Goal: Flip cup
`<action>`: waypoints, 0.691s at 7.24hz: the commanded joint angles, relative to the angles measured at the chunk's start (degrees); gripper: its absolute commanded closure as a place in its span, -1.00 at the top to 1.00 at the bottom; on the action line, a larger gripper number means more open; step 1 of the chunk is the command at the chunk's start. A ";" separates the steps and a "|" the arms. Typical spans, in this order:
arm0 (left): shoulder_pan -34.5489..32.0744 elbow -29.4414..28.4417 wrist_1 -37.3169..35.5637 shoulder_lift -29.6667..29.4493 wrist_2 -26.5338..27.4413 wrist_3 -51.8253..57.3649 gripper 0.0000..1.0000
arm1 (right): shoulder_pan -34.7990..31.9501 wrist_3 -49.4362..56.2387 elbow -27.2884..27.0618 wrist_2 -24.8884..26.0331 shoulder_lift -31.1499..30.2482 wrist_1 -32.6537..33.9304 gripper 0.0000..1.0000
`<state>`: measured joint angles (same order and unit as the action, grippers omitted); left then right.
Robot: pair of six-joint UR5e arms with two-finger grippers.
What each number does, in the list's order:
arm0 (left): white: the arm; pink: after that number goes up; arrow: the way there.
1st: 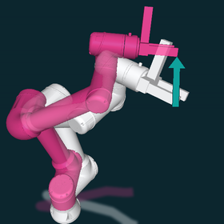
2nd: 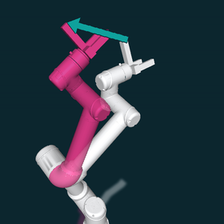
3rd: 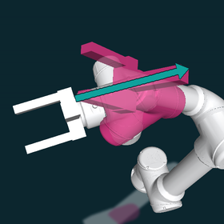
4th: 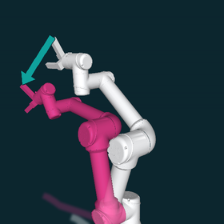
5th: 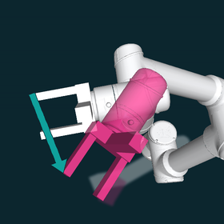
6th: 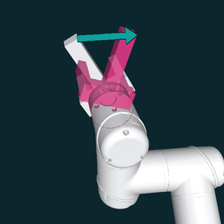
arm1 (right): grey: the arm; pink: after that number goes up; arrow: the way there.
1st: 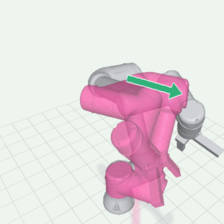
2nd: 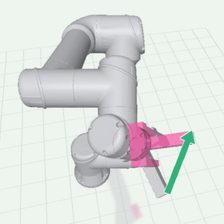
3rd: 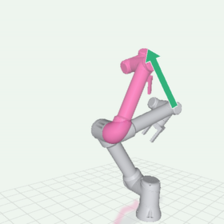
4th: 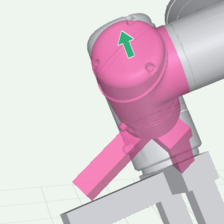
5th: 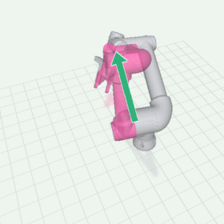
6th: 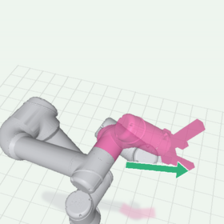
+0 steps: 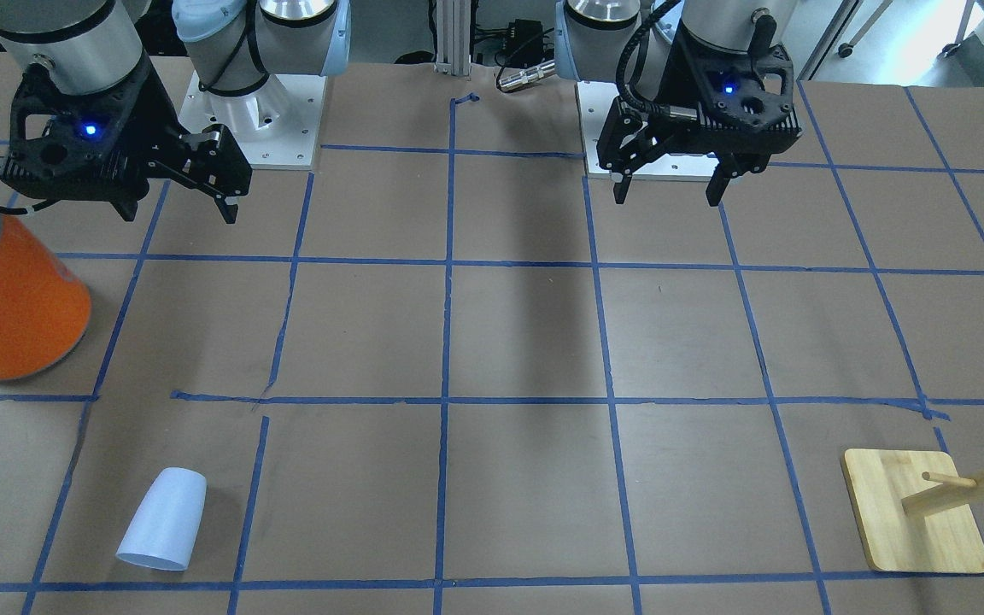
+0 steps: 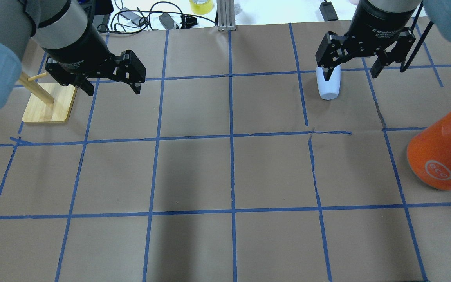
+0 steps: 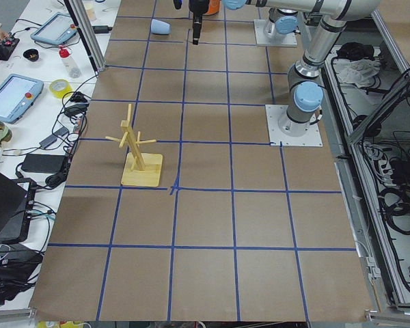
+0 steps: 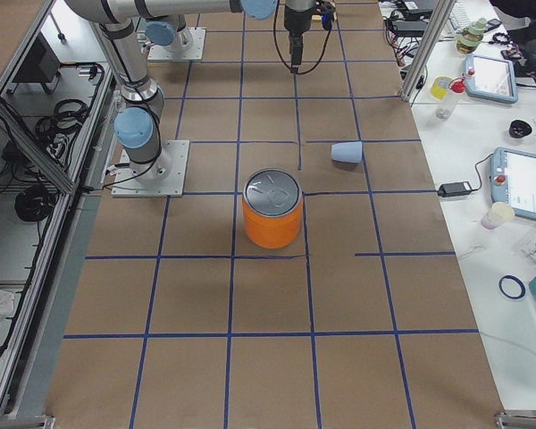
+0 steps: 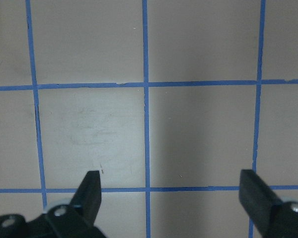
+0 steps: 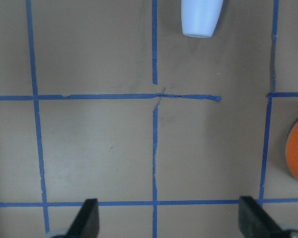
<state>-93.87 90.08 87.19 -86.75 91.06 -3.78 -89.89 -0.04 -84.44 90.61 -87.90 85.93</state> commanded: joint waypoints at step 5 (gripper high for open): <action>0.00 0.00 0.00 0.00 0.00 0.00 1.00 | 4.98 0.74 -2.74 2.02 5.88 11.22 1.00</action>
<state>-93.87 90.09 87.19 -86.75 91.05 -3.78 -85.81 0.43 -85.90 92.50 -84.43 91.58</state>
